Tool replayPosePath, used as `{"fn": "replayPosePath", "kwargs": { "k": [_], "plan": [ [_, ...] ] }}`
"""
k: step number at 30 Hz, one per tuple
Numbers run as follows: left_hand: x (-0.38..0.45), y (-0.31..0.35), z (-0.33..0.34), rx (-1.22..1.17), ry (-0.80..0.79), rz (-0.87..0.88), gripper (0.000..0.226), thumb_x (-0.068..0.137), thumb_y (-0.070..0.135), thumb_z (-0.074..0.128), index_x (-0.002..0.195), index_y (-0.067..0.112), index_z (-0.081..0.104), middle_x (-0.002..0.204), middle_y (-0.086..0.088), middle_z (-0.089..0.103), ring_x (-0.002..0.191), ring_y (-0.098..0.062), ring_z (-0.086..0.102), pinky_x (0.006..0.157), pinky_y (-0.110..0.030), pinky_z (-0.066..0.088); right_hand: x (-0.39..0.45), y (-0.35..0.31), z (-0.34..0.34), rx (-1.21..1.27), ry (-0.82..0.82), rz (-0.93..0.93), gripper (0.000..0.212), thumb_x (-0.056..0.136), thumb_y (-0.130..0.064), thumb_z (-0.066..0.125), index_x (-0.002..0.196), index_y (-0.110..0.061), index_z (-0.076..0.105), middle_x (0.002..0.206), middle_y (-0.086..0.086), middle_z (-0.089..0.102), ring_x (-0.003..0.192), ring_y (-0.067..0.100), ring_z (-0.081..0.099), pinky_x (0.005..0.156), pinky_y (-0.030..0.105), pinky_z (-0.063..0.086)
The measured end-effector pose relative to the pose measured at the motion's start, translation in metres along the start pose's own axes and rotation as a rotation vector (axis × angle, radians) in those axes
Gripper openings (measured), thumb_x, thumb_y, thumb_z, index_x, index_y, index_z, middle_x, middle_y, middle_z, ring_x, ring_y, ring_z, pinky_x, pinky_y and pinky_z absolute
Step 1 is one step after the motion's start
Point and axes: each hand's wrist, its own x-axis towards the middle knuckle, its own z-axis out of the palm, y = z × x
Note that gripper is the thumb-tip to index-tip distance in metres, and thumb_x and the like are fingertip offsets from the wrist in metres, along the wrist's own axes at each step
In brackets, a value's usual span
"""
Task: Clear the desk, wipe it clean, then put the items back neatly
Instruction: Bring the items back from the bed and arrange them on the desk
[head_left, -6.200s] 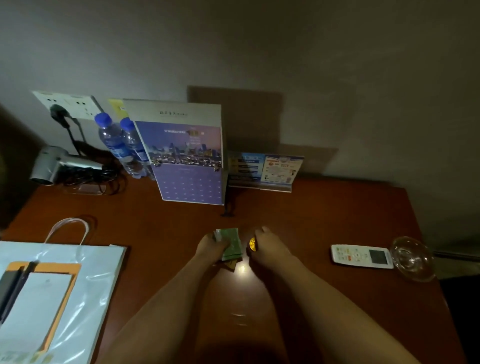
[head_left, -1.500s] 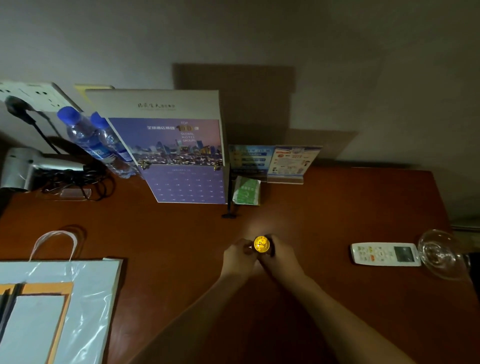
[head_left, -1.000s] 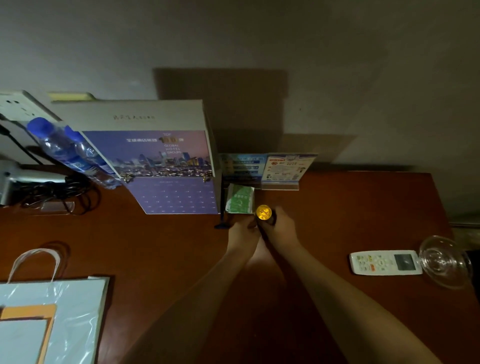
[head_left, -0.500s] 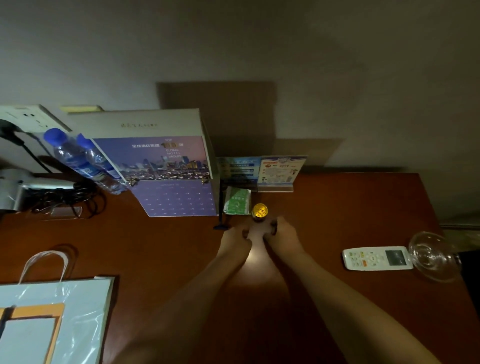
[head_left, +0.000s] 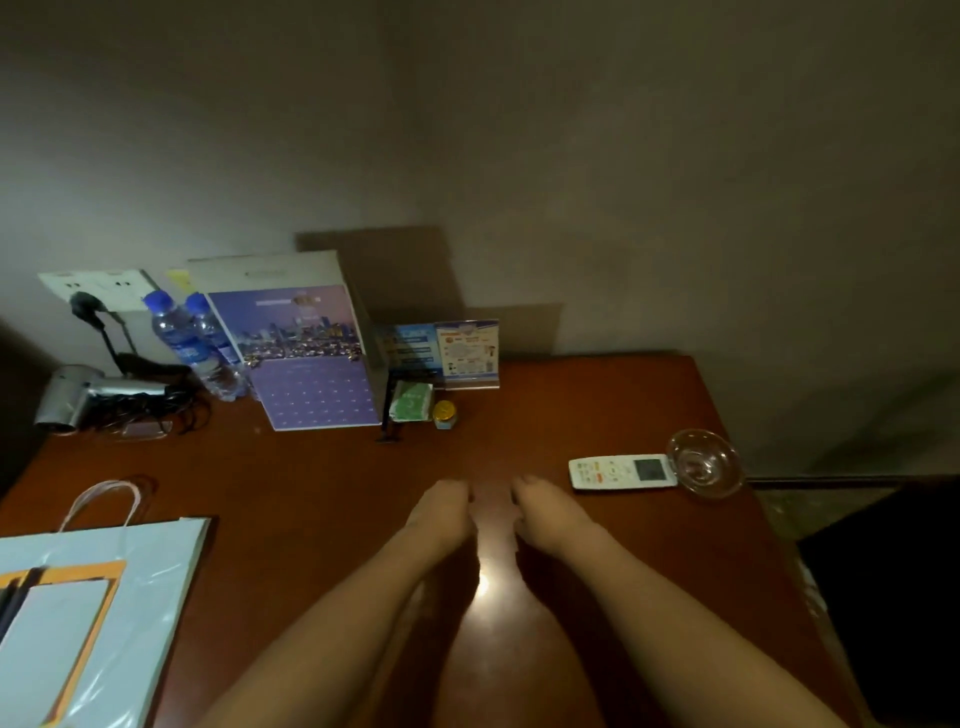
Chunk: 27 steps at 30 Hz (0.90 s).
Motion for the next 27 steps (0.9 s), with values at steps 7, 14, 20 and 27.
{"fn": "replayPosePath", "kwargs": {
  "k": [7,14,20,27],
  "plan": [
    [-0.043,0.061,0.01,0.102,0.061,0.252,0.032,0.089,0.008,0.057,0.12,0.011,0.056,0.122,-0.008,0.057,0.108,-0.022,0.056,0.089,-0.03,0.049,-0.1,0.029,-0.01,0.076,0.168,0.151,0.035,0.091,-0.011,0.055,0.125,-0.008,0.049,0.128,0.011,0.05,0.117,0.029,0.051,0.095,0.036,0.043],
    [-0.111,0.121,0.069,0.29,-0.137,0.608,0.027,0.09,0.007,0.055,0.117,0.009,0.056,0.117,-0.01,0.057,0.103,-0.024,0.057,0.085,-0.035,0.051,-0.249,0.051,0.038,0.177,0.275,0.525,0.034,0.093,-0.018,0.056,0.125,-0.008,0.048,0.127,0.01,0.049,0.117,0.025,0.05,0.091,0.032,0.043],
    [-0.225,0.204,0.151,0.387,-0.361,0.956,0.013,0.091,0.01,0.052,0.083,0.019,0.049,0.089,0.003,0.051,0.072,-0.007,0.047,0.054,-0.018,0.037,-0.411,0.064,0.106,0.375,0.445,0.876,0.028,0.091,-0.013,0.052,0.115,0.0,0.053,0.121,0.02,0.053,0.115,0.032,0.051,0.09,0.031,0.037],
    [-0.393,0.274,0.272,0.582,-0.431,1.375,0.032,0.086,0.012,0.054,0.116,0.007,0.061,0.118,-0.012,0.062,0.108,-0.026,0.058,0.085,-0.028,0.046,-0.603,0.05,0.193,0.557,0.608,1.297,0.029,0.091,-0.011,0.049,0.118,-0.002,0.054,0.125,0.02,0.054,0.115,0.032,0.052,0.09,0.031,0.04]
  ]
}}
